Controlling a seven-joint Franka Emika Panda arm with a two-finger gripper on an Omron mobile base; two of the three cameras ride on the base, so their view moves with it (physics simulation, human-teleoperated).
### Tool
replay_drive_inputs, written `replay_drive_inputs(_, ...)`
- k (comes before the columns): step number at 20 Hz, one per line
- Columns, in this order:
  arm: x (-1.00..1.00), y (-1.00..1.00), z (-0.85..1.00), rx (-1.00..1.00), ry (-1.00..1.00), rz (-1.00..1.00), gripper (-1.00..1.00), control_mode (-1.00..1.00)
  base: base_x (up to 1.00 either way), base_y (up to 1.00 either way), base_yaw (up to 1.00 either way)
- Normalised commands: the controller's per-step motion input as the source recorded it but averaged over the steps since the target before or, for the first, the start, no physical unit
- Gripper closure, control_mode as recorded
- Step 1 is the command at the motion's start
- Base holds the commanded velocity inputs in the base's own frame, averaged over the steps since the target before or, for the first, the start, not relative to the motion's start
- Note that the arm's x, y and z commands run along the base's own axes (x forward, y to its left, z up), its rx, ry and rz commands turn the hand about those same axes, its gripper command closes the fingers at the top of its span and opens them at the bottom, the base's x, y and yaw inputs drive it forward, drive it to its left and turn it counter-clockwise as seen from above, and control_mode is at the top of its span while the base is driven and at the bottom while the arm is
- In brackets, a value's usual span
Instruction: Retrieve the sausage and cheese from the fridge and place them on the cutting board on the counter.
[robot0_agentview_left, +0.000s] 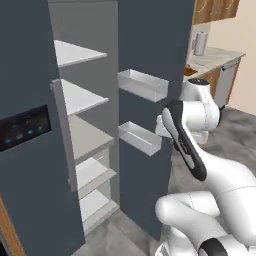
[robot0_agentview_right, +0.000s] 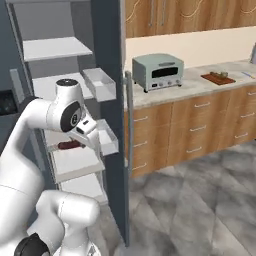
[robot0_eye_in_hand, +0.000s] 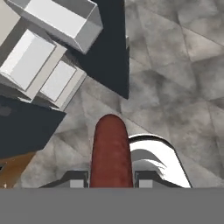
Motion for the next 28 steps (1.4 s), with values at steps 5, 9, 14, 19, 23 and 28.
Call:
replay_drive_inputs(5,0.00,0.00,0.00,0.00,0.00,0.00,1.00,1.00,-0.14,-0.13,-0.81)
replay_drive_inputs(9,0.00,0.00,0.00,0.00,0.00,0.00,1.00,1.00,0.24,-0.37,-0.65)
replay_drive_inputs(14,0.00,0.00,0.00,0.00,0.00,0.00,1.00,1.00,0.95,-0.40,-0.31)
replay_drive_inputs(19,0.00,0.00,0.00,0.00,0.00,0.00,1.00,1.00,1.00,-0.71,-0.07)
replay_drive_inputs(23,0.00,0.00,0.00,0.00,0.00,0.00,1.00,1.00,1.00,-0.87,0.05)
replay_drive_inputs(28,0.00,0.00,0.00,0.00,0.00,0.00,1.00,1.00,1.00,-0.89,0.30)
